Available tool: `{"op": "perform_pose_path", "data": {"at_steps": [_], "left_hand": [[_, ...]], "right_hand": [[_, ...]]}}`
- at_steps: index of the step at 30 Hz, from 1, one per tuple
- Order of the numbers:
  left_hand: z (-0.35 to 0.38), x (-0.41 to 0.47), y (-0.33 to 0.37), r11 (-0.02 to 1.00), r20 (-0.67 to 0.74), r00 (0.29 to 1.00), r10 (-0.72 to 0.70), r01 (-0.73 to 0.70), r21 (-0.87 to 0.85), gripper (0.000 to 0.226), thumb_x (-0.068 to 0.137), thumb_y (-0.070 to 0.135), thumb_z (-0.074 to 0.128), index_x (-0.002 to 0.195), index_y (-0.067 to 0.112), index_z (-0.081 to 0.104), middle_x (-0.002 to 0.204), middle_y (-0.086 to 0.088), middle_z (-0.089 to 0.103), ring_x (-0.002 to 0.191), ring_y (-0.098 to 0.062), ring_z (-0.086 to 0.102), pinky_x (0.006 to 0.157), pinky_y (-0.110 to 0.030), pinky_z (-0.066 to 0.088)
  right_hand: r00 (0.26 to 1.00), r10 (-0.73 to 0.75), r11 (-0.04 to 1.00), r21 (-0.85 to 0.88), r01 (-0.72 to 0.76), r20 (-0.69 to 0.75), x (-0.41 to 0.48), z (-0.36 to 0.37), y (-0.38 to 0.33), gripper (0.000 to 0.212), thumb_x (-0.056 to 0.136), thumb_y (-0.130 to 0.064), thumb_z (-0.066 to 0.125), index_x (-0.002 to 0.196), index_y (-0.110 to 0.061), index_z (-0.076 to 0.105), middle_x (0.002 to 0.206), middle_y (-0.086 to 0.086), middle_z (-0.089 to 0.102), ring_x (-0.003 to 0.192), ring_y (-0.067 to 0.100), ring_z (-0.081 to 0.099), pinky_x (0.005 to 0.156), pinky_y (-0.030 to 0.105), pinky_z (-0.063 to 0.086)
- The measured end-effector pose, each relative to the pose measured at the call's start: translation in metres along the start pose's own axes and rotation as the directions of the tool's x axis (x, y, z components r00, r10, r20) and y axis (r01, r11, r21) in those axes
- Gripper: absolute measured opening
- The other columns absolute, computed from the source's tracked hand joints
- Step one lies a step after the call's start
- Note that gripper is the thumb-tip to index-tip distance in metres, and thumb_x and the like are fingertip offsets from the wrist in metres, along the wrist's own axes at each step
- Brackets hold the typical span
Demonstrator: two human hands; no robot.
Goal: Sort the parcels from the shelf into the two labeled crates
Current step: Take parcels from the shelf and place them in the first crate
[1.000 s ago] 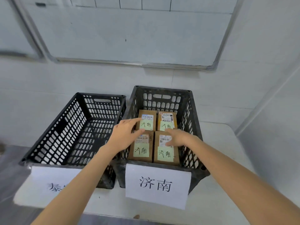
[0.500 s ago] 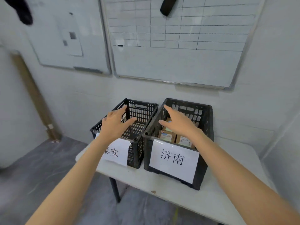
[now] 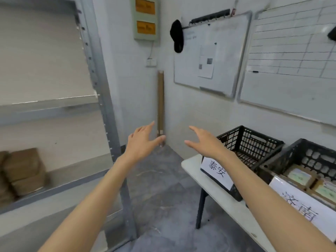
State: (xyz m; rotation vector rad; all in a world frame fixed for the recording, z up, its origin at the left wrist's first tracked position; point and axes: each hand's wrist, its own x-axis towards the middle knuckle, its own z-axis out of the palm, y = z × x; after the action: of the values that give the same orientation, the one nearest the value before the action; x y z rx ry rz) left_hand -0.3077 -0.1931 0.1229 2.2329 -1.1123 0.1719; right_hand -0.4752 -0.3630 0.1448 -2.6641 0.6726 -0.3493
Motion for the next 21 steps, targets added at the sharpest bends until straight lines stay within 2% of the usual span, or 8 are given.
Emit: {"op": "perform_pose_path", "data": {"at_steps": [7,12,21], "left_hand": [[-0.088,-0.05,-0.109,0.981,-0.147,0.974,-0.174,0.184,0.056,0.083,0.088,0.063,0.051,0.154,0.023,0.021,0.154,-0.002,0.037,0.142,-0.024,0.029,0.112,-0.046,0.026],[-0.145,-0.084,-0.191,0.941,-0.236,0.928,-0.287,0.319,0.111,0.085,0.086,0.069,0.049,0.154,0.026,0.021,0.154,0.0,0.036,0.143,-0.024,0.028,0.114,-0.05,0.022],[-0.228,-0.113,-0.335,0.857,-0.321,0.858,-0.401,0.475,0.197,0.086,0.084,0.068,0.052,0.153,0.023,0.024,0.152,-0.003,0.039,0.143,-0.025,0.027,0.116,-0.051,0.021]], "right_hand": [[0.966,-0.258,0.961,0.109,0.253,0.024,0.037,0.062,-0.128,0.082,0.093,-0.046,0.061,0.157,-0.023,0.016,0.159,0.006,0.03,0.144,0.024,0.032,0.115,0.045,0.031],[0.911,-0.408,0.907,0.145,0.395,0.069,0.059,0.106,-0.215,0.085,0.092,-0.049,0.062,0.157,-0.027,0.012,0.161,0.003,0.026,0.146,0.023,0.029,0.116,0.044,0.031],[0.848,-0.496,0.865,0.2,0.461,0.189,0.12,0.2,-0.36,0.085,0.092,-0.047,0.062,0.158,-0.025,0.011,0.162,0.002,0.021,0.147,0.022,0.025,0.117,0.04,0.028]]}}
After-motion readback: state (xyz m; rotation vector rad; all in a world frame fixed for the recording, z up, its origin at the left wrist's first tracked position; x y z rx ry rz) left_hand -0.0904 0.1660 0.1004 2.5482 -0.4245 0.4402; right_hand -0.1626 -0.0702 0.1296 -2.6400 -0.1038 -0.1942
